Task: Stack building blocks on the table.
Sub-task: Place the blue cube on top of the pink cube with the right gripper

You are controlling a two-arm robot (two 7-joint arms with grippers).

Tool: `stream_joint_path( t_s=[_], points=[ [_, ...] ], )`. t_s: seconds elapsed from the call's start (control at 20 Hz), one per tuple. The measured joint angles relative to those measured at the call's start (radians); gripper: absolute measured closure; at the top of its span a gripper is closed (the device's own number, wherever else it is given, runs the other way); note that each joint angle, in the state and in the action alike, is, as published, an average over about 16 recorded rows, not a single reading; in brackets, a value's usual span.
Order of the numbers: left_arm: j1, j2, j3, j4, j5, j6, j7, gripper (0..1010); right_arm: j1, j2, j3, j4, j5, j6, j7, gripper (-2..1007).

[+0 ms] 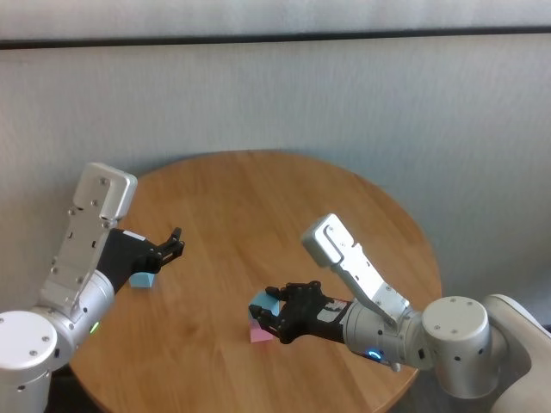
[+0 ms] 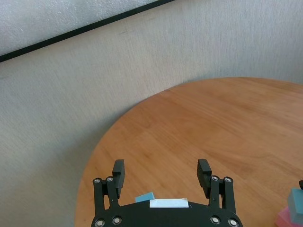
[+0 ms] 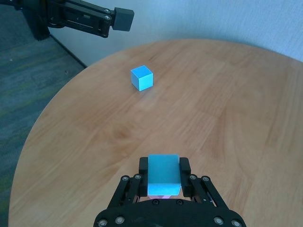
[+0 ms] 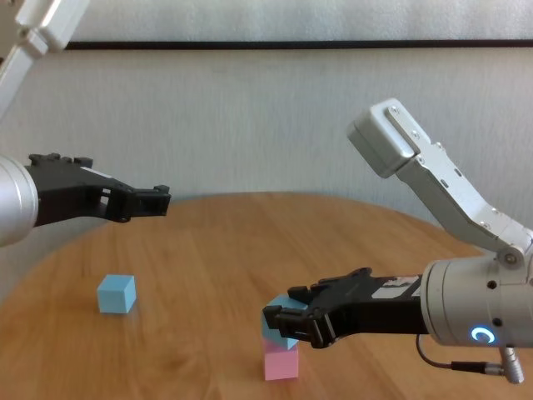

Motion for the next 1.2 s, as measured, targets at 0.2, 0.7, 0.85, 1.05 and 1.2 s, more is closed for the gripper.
stream_joint_path(
  t_s=[0.2,0.7,0.85,1.05,1.2],
  points=[
    [0.0,0.0,0.0,0.0,0.0,0.0,0.0,10,0.003,-0.003,0.002,0.007,0.0,0.001,0.001,637],
    [0.0,0.0,0.0,0.0,0.0,0.0,0.0,10,0.005,-0.01,0.002,0.016,0.003,0.012,0.003,637],
    [0.0,0.0,0.0,0.0,0.0,0.0,0.0,10,0.006,-0.011,0.001,0.019,0.003,0.015,0.004,637],
    [0.0,0.0,0.0,0.0,0.0,0.0,0.0,10,0.007,-0.013,-0.001,0.021,0.004,0.018,0.006,637],
    [0.0,0.0,0.0,0.0,0.0,0.0,0.0,10,0.008,-0.013,-0.003,0.022,0.004,0.019,0.007,637]
  ],
)
